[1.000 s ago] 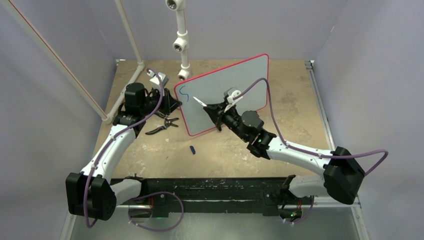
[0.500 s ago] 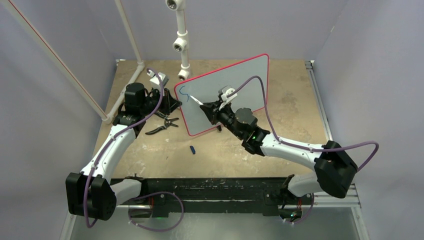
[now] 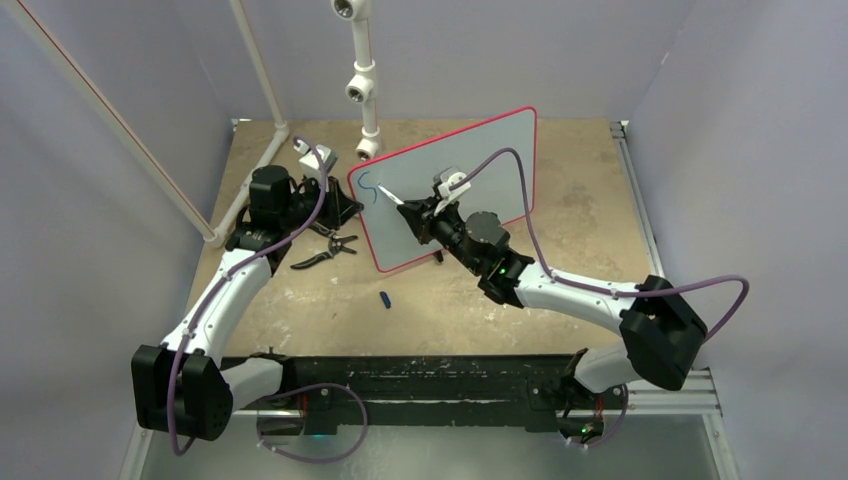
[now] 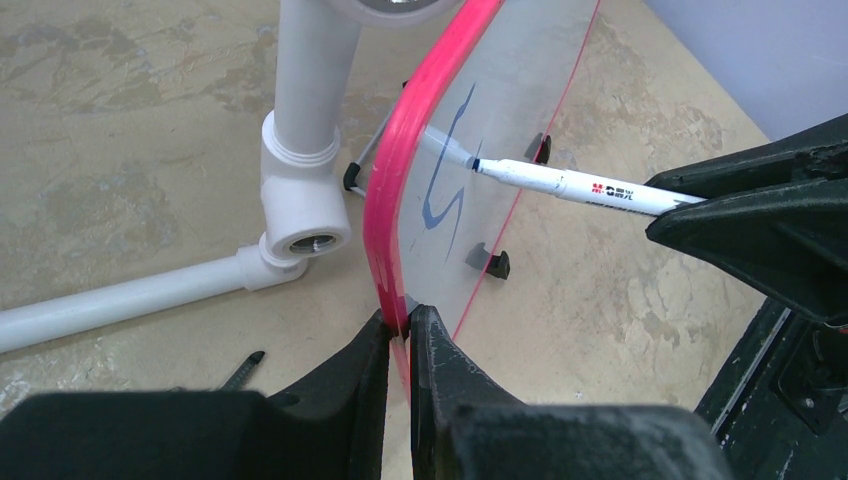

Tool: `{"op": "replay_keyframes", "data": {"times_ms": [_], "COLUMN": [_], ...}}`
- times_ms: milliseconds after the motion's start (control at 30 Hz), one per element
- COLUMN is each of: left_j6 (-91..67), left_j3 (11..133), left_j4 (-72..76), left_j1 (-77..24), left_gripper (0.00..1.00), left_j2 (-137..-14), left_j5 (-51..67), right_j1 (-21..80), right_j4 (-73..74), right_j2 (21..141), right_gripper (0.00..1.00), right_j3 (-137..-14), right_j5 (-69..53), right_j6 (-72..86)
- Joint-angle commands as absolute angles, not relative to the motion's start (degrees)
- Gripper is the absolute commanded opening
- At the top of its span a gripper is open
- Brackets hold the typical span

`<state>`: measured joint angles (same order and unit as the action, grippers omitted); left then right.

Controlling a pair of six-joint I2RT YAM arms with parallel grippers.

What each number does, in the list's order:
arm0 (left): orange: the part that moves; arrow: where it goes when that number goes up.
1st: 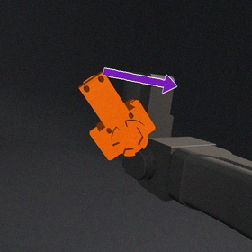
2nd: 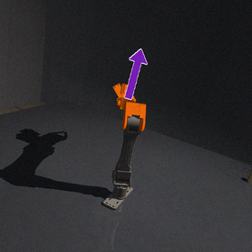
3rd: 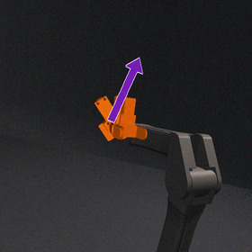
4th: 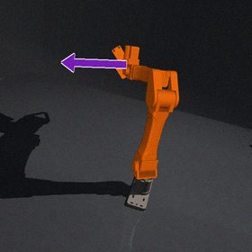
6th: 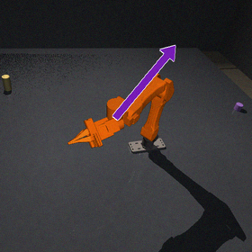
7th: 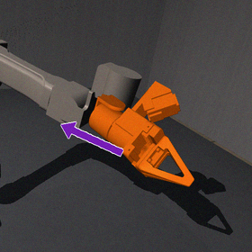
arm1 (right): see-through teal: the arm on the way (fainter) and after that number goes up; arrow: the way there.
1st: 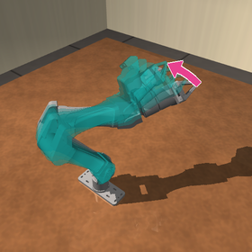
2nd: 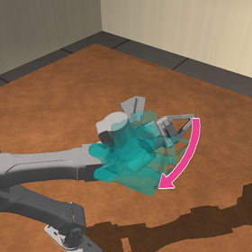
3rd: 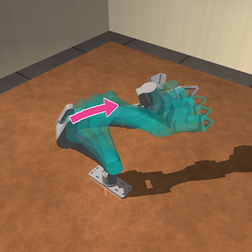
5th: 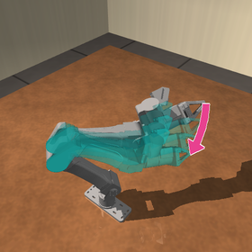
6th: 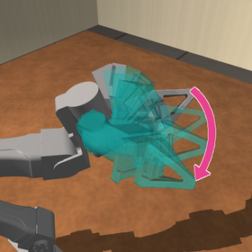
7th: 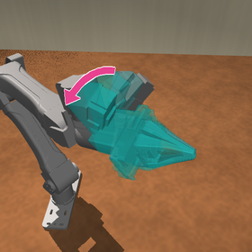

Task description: Write a sentence on the whiteboard

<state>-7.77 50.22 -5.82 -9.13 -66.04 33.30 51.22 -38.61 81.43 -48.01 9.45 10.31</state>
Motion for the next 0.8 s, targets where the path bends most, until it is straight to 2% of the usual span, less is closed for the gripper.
{"op": "replay_keyframes", "data": {"times_ms": [0,333,767], "left_j6": [-6.5,-6.7,-6.7], "left_j3": [50.4,50.4,50.4], "left_j4": [-4.9,-4.7,-4.7], "left_j1": [-9.1,-9.1,-9.1], "left_gripper": [0.00,0.00,0.00], "left_j2": [-65.9,-66.1,-66.1], "left_j5": [32.3,32.7,32.6], "right_j1": [50.9,51.0,51.0], "right_j4": [-39.9,-40.4,-44.8], "right_j2": [81.8,81.2,80.2], "right_gripper": [0.00,0.00,0.00], "right_j3": [-48.6,-44.4,-45.1], "right_j5": [12.8,12.3,13.0], "right_j6": [9.3,12.7,11.7]}}
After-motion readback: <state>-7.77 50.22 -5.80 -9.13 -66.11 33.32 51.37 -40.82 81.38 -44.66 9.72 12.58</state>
